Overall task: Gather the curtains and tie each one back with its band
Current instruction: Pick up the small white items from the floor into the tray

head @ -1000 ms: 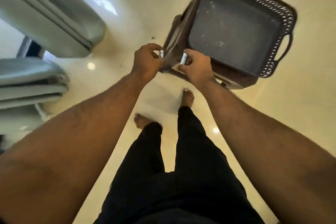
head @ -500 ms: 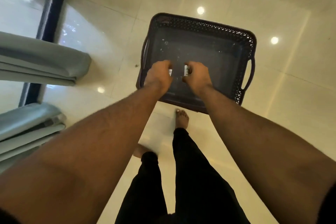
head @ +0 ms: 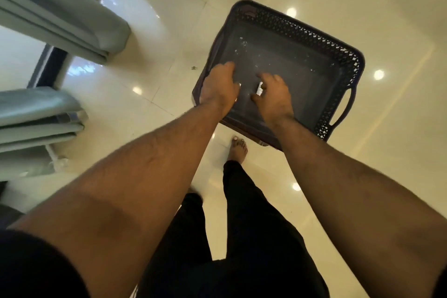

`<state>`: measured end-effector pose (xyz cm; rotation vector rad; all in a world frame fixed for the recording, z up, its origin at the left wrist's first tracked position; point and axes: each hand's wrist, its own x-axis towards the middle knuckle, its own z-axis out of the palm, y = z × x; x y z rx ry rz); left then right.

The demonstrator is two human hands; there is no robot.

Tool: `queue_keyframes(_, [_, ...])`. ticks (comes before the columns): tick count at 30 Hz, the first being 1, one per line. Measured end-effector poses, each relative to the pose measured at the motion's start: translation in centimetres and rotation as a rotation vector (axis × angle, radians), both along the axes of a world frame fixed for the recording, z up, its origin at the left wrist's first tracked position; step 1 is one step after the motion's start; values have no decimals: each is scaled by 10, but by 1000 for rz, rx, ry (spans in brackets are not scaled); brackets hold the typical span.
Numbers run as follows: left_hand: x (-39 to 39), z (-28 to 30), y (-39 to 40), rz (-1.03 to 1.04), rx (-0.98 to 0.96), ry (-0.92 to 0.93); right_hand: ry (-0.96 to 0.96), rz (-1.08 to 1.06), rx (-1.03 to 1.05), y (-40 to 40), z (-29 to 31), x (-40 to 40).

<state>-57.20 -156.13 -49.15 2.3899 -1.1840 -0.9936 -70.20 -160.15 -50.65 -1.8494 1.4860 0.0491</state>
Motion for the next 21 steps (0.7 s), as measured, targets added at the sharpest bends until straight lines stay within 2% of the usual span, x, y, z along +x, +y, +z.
queue_keyframes(3, [13, 30, 37, 196, -178, 13, -37, 134, -88, 24, 31, 22])
queue_keyframes(6, [33, 54, 105, 364, -267, -13, -69, 325, -110, 69, 59, 54])
queue_keyframes(9, [52, 65, 189, 470, -193, -55, -51, 539, -58, 122, 76, 91])
queue_keyframes(15, [92, 78, 373, 812, -5, -44, -16, 905, 22, 263, 99, 180])
queue_keyframes(21, [139, 93, 527, 1030, 56, -70, -40, 1127, 37, 395, 111, 256])
